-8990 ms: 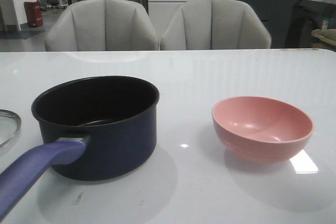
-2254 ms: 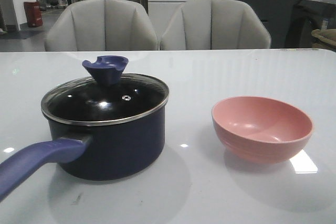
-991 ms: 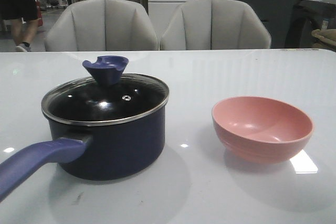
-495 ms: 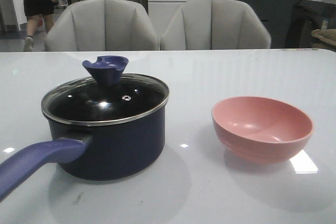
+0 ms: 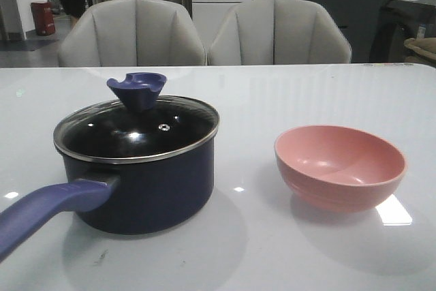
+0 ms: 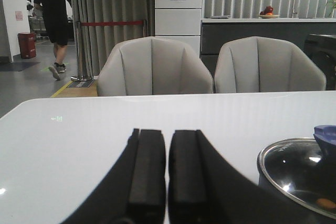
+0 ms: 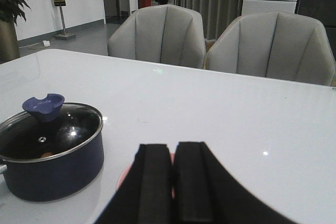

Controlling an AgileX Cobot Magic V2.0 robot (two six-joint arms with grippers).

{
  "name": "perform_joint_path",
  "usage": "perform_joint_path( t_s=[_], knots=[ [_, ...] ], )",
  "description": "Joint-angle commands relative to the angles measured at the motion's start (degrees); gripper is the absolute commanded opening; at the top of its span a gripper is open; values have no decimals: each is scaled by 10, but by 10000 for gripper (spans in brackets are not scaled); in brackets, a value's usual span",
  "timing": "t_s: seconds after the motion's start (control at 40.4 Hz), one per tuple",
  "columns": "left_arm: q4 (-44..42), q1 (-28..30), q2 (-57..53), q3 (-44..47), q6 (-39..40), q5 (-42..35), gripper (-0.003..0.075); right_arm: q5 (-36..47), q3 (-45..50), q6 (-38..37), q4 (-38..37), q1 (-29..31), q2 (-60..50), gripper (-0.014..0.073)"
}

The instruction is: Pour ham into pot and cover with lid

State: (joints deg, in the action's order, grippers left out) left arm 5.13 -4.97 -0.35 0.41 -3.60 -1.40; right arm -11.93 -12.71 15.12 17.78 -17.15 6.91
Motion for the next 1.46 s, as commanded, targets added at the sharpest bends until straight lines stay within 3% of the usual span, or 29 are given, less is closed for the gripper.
perform_joint_path(
  t_s=[0.0,0.149,0.272,0.421,0.644,0.916,1.436],
  knots=[
    [6,2,-12,17,4,-48,122,41,-14,1,-44,5,5,152],
    [6,2,-12,17,4,-48,122,95,21,-64,-123,52,5,152],
    [6,2,-12,17,4,-48,123,150,69,-103,-144,110,4,152],
    [6,2,-12,17,4,-48,122,148,105,-151,-178,151,-24,152],
    [6,2,-12,17,4,-48,123,157,147,-225,-220,150,-85,152],
    [6,2,-11,17,4,-48,123,144,148,-226,-220,116,-85,152],
    [6,2,-11,17,4,-48,123,144,148,-226,-220,115,-86,152]
  ],
)
